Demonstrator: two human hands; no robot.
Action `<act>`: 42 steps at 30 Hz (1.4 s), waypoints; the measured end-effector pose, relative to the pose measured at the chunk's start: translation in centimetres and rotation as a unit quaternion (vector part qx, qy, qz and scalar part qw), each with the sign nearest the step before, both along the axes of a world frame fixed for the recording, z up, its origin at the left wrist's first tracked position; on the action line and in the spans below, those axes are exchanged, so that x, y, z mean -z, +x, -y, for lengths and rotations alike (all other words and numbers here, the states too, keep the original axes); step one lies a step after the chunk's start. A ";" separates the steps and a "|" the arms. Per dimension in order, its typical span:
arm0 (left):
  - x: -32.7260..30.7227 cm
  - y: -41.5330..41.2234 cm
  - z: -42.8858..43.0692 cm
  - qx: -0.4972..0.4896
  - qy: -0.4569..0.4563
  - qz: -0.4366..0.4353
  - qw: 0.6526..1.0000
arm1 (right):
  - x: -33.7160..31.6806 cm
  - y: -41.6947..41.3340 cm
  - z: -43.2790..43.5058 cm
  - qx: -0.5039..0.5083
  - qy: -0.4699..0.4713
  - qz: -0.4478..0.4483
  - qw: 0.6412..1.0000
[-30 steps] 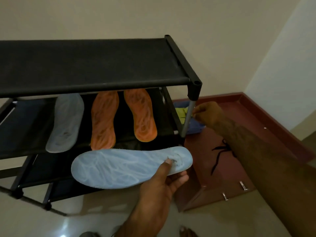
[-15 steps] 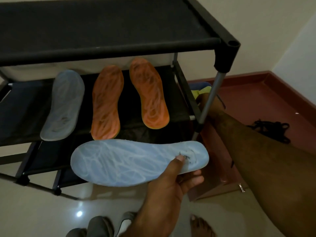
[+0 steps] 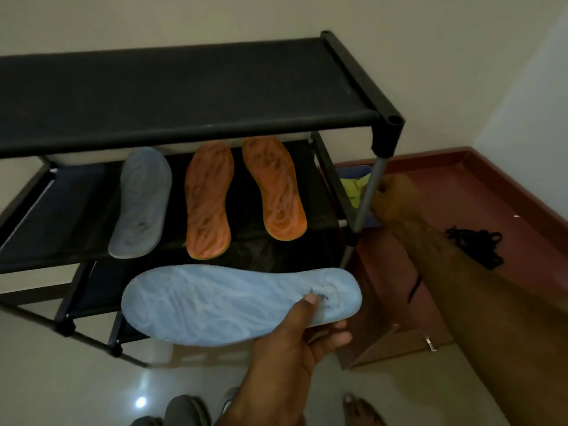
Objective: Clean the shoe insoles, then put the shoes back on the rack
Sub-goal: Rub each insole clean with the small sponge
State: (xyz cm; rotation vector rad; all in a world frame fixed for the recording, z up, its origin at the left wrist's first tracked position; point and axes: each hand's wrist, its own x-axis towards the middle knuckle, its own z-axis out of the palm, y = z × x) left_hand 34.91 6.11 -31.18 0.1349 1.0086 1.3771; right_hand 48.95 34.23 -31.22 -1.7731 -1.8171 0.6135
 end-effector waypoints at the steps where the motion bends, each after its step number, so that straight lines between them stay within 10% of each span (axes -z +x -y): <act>1: -0.7 0.0 0.4 -0.001 -0.019 -0.028 0.999 | -0.4 0.7 1.0 0.021 0.026 -0.040 0.999; 18: -4.6 -6.0 20.6 -0.068 -0.028 -0.029 0.997 | -8.3 -2.8 32.8 -0.022 -0.159 -0.552 0.819; 26: -0.3 -6.2 32.1 -0.099 -0.095 -0.017 0.990 | -3.5 -5.8 49.1 -0.084 -0.351 -0.468 0.807; 42: 1.9 -4.3 36.1 -0.077 -0.115 -0.040 0.990 | -0.1 -4.8 55.2 -0.144 -0.407 -0.458 0.777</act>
